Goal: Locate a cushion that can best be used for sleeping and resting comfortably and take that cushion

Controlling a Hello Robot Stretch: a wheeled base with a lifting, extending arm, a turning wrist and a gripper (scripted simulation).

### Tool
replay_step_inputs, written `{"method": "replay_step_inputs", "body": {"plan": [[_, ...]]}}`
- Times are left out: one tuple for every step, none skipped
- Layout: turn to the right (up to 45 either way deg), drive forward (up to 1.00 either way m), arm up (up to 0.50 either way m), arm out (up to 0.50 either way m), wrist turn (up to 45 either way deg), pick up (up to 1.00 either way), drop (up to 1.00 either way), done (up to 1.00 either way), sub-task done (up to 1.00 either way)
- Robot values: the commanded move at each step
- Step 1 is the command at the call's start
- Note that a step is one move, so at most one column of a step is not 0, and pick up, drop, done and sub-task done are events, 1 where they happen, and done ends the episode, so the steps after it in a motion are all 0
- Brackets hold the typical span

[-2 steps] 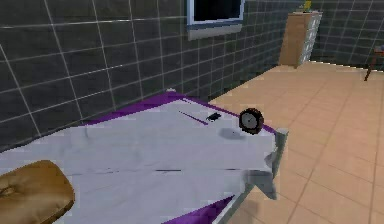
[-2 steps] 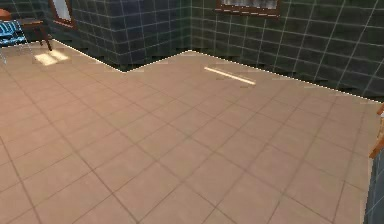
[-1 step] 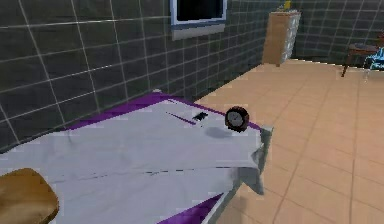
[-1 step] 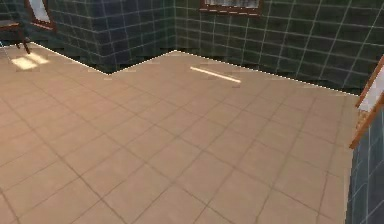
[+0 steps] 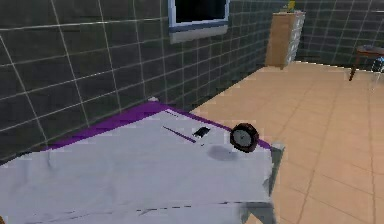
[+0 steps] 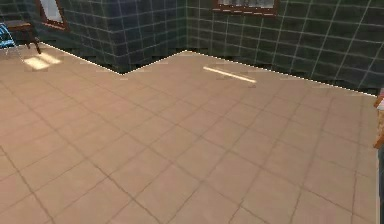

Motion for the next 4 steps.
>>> {"method": "replay_step_inputs", "body": {"plan": [[-45.0,0.00,0.00,0.00,0.0,0.00,0.00,0.00,0.00],[-45.0,0.00,0.00,0.00,0.0,0.00,0.00,0.00,0.00],[-45.0,0.00,0.00,0.00,0.0,0.00,0.00,0.00,0.00],[-18.0,0.00,0.00,0.00,0.0,0.00,0.00,0.00,0.00]]}}
